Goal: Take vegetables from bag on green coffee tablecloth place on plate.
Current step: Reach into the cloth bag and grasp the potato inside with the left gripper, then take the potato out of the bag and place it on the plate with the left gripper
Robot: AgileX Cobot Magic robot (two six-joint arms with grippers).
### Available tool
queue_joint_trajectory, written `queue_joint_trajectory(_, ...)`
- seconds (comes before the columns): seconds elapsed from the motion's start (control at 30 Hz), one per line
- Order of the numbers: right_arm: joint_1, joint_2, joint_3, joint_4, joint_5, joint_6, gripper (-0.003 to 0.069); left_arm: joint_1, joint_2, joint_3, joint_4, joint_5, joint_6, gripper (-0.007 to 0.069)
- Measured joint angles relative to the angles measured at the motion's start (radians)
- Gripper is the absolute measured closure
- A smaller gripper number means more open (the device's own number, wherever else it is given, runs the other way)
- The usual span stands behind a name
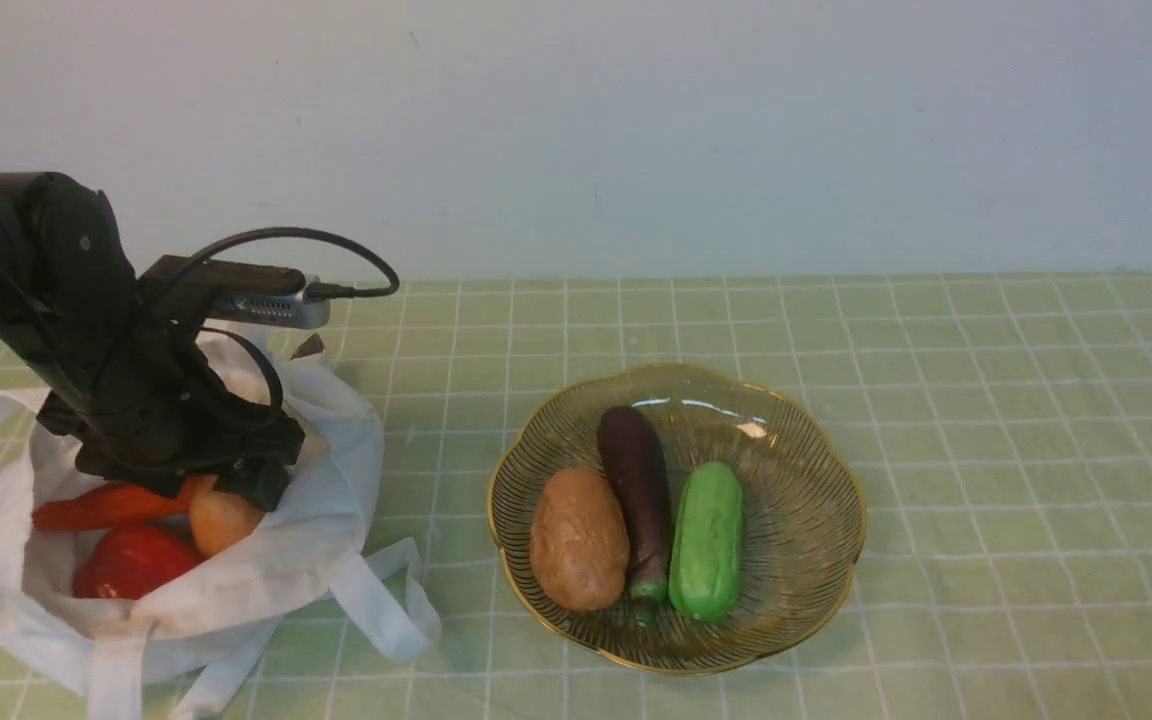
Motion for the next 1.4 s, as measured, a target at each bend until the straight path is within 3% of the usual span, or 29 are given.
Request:
queue_joint_trajectory(0.1, 0.000, 0.000, 0.000, 0.000, 0.000, 0.000, 0.0673, 0.000, 0.002, -0.001, -0.004, 0.005, -0.001, 0.0220)
queue_joint_trajectory(0.47, 0.000, 0.000, 0.000, 0.000, 0.000, 0.000, 0.0673, 0.000, -0.132, -0.048, 0.006, 0.100, -0.001, 0.0219)
queue_joint_trajectory(0.6, 0.000, 0.000, 0.000, 0.000, 0.000, 0.000, 0.0673, -0.001, -0.232, -0.060, -0.043, 0.180, -0.001, 0.0219)
queue_joint_trajectory(0.73, 0.000, 0.000, 0.000, 0.000, 0.000, 0.000, 0.0673, -0.076, -0.392, -0.048, -0.147, 0.327, 0.045, 0.0219)
queue_joint_trajectory(0.9, 0.000, 0.000, 0.000, 0.000, 0.000, 0.000, 0.0673, -0.216, -0.517, -0.039, -0.223, 0.338, 0.056, 0.0219)
queue_joint_trajectory(1.13, 0.000, 0.000, 0.000, 0.000, 0.000, 0.000, 0.0673, -0.505, -0.508, -0.038, -0.290, -0.037, 0.127, 0.0219)
queue_joint_trajectory(1.4, 0.000, 0.000, 0.000, 0.000, 0.000, 0.000, 0.0673, -0.576, -0.173, -0.038, -0.300, -0.486, 0.140, 0.0219)
